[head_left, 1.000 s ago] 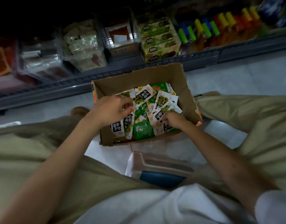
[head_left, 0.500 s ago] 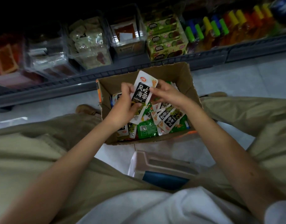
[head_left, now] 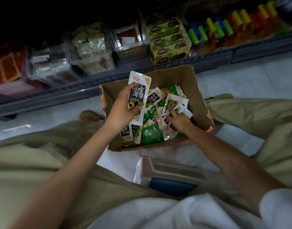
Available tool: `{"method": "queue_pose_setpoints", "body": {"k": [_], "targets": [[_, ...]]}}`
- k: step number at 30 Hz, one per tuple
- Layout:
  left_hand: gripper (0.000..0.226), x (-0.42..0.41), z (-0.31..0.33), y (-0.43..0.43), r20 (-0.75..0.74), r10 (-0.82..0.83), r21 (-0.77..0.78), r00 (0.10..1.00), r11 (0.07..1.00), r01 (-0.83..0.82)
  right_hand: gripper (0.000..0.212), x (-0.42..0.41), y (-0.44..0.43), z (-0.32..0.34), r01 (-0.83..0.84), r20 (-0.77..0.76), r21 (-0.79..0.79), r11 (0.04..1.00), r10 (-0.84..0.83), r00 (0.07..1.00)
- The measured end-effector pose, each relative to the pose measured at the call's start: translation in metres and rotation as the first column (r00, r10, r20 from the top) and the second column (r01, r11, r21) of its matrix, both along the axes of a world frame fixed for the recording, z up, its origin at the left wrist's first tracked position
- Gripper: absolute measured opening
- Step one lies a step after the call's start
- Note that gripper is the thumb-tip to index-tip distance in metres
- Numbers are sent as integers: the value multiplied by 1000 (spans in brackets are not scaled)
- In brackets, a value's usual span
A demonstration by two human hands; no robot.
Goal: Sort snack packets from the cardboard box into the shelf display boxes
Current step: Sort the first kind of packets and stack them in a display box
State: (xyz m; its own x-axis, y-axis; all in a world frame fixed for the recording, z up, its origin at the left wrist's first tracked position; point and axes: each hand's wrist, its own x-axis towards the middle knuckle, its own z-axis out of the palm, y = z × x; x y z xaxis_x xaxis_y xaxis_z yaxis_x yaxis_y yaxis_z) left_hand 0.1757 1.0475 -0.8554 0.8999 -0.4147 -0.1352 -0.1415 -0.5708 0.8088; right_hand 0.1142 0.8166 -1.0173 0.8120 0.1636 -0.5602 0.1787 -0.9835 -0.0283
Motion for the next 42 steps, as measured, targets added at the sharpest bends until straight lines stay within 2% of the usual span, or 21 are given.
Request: {"method": "queue_pose_setpoints", "body": {"k": [3, 5, 7, 8, 10, 11, 13, 15, 16, 18, 20, 23, 28, 30, 32, 34, 39, 42], "targets": [[69, -2, 3, -1, 15, -2, 19, 1000, 1000, 2, 44, 5, 1, 3, 18, 64, -57, 998, -15, 998], [68, -2, 4, 0, 27, 0, 20, 1000, 1000, -1, 37, 11, 1, 11, 102, 95, -31, 994, -99, 991], [68, 0, 3, 1, 38, 4, 17, 999, 1000, -5, 33, 18, -2, 22, 260, 103, 87, 962, -269, 958], [68, 1, 3, 1, 44, 4, 15, 999, 1000, -5, 35, 22, -5, 27, 349, 104, 196, 916, -373, 922], [67, 2, 2, 0, 49, 13, 16, 999, 1000, -14, 46, 30, -10, 40, 466, 31, 450, 762, -535, 844], [67, 2, 1, 0, 49, 22, 21, 999, 1000, -23, 49, 34, -10, 50, 500, -38, 567, 655, -585, 810], [64, 2, -3, 0, 55, 48, 30, 997, 998, -50, 45, 45, -7, 72, 546, -215, 757, 360, -652, 727], [58, 3, -5, 1, 44, 91, 20, 995, 996, -92, 43, 55, 1, 100, 588, -414, 806, 65, -650, 638], [55, 4, -6, 2, 34, 115, 11, 993, 993, -115, 43, 58, 5, 115, 590, -480, 806, -38, -626, 615], [51, 5, -4, 3, 23, 138, -10, 990, 990, -138, 39, 59, 13, 137, 560, -551, 810, -175, -553, 624], [42, 4, 1, 2, 17, 130, -83, 991, 988, -128, 35, 57, 22, 150, 529, -583, 809, -256, -465, 666], [29, -5, 13, -4, -40, 78, -233, 996, 969, -86, 27, 55, 40, 161, 504, -547, 833, -229, -475, 689], [31, -9, 17, -6, -86, 44, -284, 995, 956, -67, 43, 53, 62, 163, 471, -427, 876, -101, -614, 663], [40, -6, 18, -6, -38, 65, -237, 997, 969, -73, 49, 54, 65, 163, 461, -395, 884, -73, -642, 657], [45, -5, 18, -6, -5, 41, -217, 999, 975, -41, 51, 54, 65, 165, 450, -391, 889, -86, -657, 645], [52, -7, 17, -7, -11, -17, -241, 1000, 970, 14, 45, 54, 64, 172, 449, -407, 886, -114, -655, 636], [80, -8, 16, -6, -33, -106, -241, 994, 966, 95, 32, 52, 55, 191, 428, -383, 901, -71, -595, 707], [84, -8, 18, -5, -79, -148, -224, 986, 966, 127, 27, 51, 51, 196, 393, -347, 918, -56, -594, 726]]}}
